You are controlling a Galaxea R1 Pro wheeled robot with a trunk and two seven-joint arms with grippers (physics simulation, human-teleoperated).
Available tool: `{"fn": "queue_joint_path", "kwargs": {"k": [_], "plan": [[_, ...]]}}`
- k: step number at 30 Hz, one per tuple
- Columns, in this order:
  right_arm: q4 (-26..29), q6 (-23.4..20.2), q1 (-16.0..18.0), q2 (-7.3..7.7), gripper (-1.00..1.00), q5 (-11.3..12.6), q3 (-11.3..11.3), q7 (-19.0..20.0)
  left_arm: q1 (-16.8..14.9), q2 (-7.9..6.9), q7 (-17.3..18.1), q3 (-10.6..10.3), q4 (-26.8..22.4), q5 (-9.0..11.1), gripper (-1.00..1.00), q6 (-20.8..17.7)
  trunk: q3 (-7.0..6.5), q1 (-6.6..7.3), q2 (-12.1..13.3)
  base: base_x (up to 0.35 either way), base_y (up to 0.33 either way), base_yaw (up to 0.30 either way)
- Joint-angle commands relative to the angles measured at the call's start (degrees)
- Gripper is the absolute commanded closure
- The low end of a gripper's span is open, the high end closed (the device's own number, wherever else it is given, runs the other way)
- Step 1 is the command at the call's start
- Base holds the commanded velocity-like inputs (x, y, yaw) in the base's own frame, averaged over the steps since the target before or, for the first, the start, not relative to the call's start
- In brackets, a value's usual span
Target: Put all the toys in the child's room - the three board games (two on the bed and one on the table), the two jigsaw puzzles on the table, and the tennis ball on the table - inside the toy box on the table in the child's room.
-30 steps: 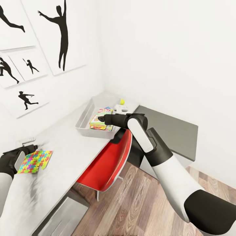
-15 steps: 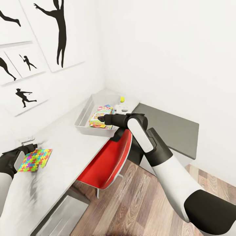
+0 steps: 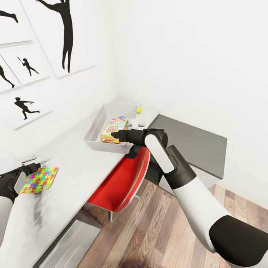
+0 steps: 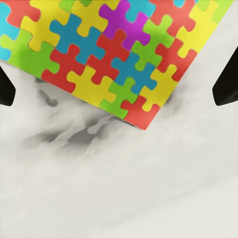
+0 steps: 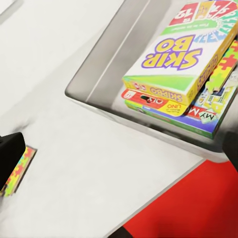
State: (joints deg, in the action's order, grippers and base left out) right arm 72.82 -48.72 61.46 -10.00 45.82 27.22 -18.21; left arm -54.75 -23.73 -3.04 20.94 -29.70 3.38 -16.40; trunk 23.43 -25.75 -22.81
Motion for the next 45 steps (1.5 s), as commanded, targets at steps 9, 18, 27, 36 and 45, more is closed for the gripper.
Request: {"fn": "queue_joint_path", "kwargs": {"k": [9,18,27,36,45], "plan": [[0.04,-0.10,0.06,0.00,-1.00,0.59,0.08,-0.60,-0.04,0.00,-0.21,0.23,-0.09,1.02,-1.00,0.59,0.93,-0.03,-0.11,0.000,0.000,0.000],[0.04,-0.10,0.06,0.00,-1.00,0.59,0.09,-0.60,-0.06,-0.06,-0.23,0.17,-0.34,5.64,-1.00,0.80,1.76,-0.03,-0.11,0.000,0.000,0.000],[0.04,-0.06,0.06,0.00,-1.00,0.59,0.11,-0.57,-0.03,-0.14,-0.53,0.18,-1.03,6.32,-1.00,0.83,2.57,-0.03,-0.11,0.000,0.000,0.000],[1.07,0.06,0.04,0.00,-1.00,0.51,0.05,-0.56,-0.02,-0.09,-2.27,0.24,-1.10,6.43,-1.00,0.84,2.74,-0.03,-0.11,0.000,0.000,0.000],[2.48,0.03,-0.02,0.00,-1.00,0.29,0.07,-0.57,-0.03,-0.02,-2.48,0.40,-1.13,6.46,-1.00,0.84,2.75,-0.03,-0.11,0.000,0.000,0.000]]}}
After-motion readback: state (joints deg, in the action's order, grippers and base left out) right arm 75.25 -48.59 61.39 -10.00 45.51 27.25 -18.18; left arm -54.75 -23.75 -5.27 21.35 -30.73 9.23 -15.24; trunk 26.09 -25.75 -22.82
